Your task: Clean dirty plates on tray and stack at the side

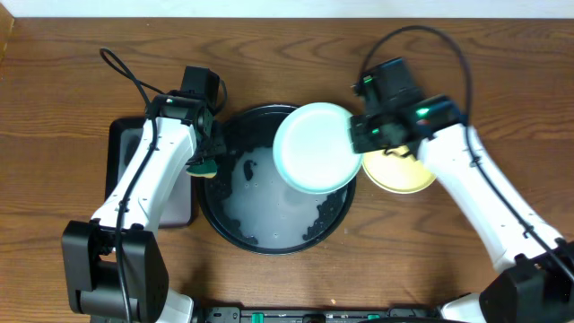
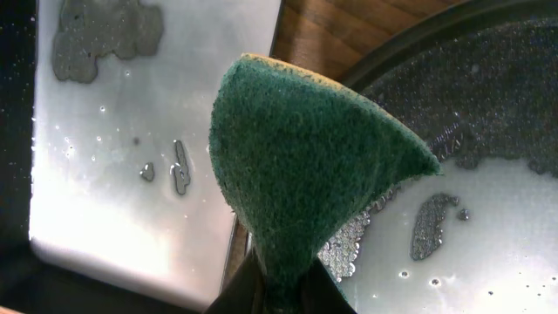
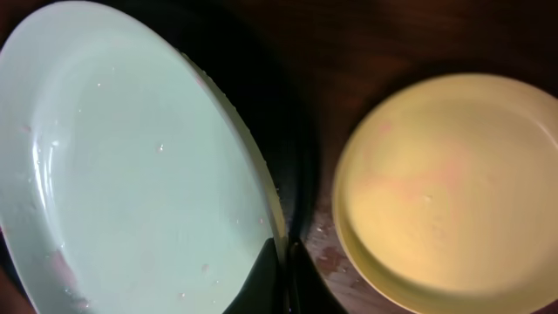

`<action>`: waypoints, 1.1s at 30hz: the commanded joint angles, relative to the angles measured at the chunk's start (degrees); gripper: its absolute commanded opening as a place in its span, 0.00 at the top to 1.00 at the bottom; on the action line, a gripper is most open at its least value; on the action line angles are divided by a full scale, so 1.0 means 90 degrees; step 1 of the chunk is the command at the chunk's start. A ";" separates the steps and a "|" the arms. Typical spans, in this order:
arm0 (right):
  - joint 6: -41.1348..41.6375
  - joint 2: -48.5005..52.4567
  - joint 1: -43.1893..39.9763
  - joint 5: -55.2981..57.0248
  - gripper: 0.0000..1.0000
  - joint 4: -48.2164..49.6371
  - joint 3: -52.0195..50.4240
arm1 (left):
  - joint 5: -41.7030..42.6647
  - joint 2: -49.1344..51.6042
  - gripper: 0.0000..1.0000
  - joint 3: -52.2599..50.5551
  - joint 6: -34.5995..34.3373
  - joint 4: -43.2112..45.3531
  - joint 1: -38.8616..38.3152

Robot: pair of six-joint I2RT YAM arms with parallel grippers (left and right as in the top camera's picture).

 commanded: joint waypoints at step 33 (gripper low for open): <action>0.0328 -0.0168 -0.2839 -0.0549 0.44 0.0954 -0.1161 | -0.0107 -0.0770 0.93 0.0172 0.0947 -0.0311 0.1202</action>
